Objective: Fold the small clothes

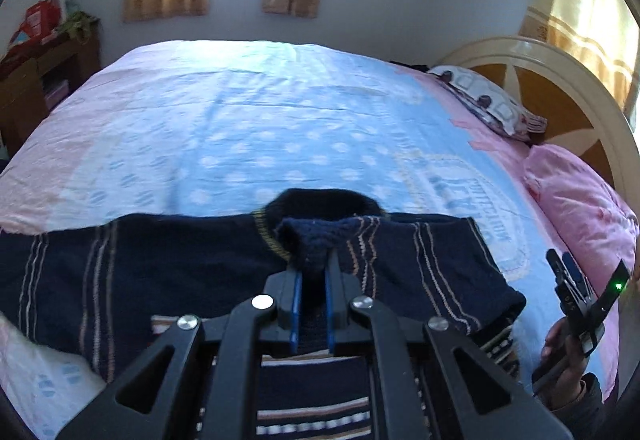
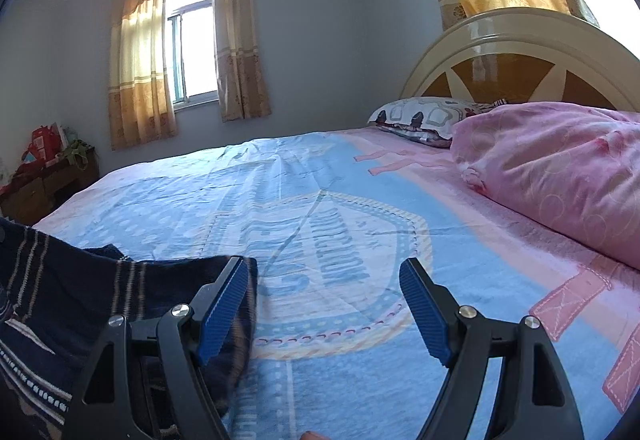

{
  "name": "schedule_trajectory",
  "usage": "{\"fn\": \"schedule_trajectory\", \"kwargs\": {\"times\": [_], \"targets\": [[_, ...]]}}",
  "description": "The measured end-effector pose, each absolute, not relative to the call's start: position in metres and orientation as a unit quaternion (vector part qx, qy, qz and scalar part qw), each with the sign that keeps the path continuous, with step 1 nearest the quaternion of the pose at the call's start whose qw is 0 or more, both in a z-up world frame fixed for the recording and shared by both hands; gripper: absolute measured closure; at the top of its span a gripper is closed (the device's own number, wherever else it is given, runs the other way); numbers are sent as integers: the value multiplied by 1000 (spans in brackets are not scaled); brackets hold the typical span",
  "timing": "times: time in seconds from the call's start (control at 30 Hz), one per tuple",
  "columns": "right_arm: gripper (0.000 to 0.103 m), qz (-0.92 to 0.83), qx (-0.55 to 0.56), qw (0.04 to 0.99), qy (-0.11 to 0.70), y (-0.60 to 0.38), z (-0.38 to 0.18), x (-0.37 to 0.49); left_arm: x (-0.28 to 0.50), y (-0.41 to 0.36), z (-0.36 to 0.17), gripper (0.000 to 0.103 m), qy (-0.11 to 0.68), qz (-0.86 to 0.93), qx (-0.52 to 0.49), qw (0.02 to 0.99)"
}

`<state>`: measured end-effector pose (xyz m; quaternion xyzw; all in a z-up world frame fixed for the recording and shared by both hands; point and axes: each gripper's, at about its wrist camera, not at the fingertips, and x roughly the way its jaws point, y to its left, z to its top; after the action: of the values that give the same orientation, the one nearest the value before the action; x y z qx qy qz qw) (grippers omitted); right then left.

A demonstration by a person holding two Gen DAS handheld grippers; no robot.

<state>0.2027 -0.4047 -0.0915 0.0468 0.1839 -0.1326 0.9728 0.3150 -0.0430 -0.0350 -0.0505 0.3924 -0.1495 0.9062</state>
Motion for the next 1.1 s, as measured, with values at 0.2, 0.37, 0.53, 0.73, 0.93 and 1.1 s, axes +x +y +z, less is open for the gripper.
{"fn": "schedule_trajectory", "kwargs": {"times": [0.2, 0.37, 0.53, 0.73, 0.93, 1.1], "targets": [[19, -123, 35, 973, 190, -398, -93, 204, 317, -10, -44, 93, 404, -119, -56, 905], [19, -111, 16, 973, 201, -388, -95, 208, 324, 13, -63, 93, 431, -97, -66, 895], [19, -83, -32, 973, 214, -363, -98, 211, 327, 16, -93, 93, 451, -76, -46, 888], [19, -63, -83, 958, 267, -336, -112, 224, 334, 17, -113, 89, 453, -54, -34, 889], [19, -63, -80, 941, 324, -338, -127, 237, 337, 20, -134, 82, 478, -7, 0, 878], [19, -72, -72, 938, 332, -343, -130, 238, 311, 26, -118, 61, 450, -35, -15, 892]]}}
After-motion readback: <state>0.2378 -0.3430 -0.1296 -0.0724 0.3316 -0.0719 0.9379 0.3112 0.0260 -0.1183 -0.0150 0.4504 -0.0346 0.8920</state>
